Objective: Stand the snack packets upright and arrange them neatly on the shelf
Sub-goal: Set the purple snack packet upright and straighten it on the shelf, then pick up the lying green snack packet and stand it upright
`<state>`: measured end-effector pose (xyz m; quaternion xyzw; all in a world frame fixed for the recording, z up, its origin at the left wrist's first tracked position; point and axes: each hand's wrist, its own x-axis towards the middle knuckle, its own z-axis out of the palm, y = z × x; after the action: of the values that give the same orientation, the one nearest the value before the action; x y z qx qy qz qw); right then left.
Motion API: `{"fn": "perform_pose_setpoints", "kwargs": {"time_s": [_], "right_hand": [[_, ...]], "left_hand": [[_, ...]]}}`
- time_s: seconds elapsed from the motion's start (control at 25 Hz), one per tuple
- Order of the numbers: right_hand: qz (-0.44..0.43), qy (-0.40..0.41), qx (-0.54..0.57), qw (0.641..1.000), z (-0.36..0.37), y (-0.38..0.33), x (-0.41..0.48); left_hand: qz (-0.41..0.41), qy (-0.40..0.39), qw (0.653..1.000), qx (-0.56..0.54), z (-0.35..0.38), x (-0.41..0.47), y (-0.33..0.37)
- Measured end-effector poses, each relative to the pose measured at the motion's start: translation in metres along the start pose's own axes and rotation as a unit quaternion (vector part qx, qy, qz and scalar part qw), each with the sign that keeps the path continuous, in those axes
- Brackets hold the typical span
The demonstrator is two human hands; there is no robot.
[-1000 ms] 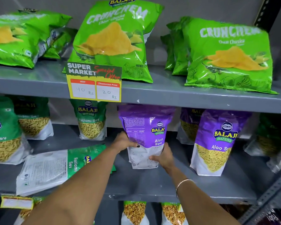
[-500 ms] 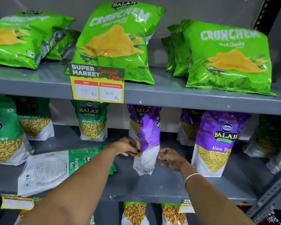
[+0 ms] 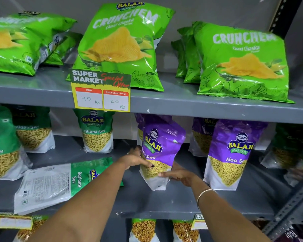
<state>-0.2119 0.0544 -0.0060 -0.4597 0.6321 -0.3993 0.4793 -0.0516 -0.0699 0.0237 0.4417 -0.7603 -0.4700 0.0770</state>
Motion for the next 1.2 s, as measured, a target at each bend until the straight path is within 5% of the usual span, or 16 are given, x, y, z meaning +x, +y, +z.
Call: {"fn": "perform_pose_setpoints", "kwargs": {"time_s": [0.32, 0.68, 0.8, 0.88, 1.04, 1.2], "right_hand": [[0.001, 0.071, 0.030, 0.997, -0.024, 0.001, -0.002], [-0.031, 0.044, 0.040, 0.998, -0.013, -0.005, -0.007], [0.110, 0.043, -0.128, 0.985, -0.017, -0.011, -0.013], [0.260, -0.007, -0.236, 0.936, -0.016, -0.022, -0.019], [0.374, -0.109, -0.210, 0.897, 0.026, -0.048, -0.003], [0.373, -0.112, -0.108, 0.915, 0.130, -0.061, 0.027]], "left_hand": [[0.007, 0.008, 0.999, -0.047, 0.002, -0.013, -0.006], [-0.008, 0.057, 0.997, -0.042, 0.016, -0.038, -0.004], [-0.051, 0.076, 0.996, 0.023, 0.001, -0.048, -0.017], [-0.049, 0.115, 0.988, 0.090, -0.022, -0.059, -0.029], [-0.042, 0.148, 0.968, 0.197, -0.094, -0.070, -0.075], [-0.076, 0.082, 0.955, 0.276, -0.169, -0.076, -0.144]]}}
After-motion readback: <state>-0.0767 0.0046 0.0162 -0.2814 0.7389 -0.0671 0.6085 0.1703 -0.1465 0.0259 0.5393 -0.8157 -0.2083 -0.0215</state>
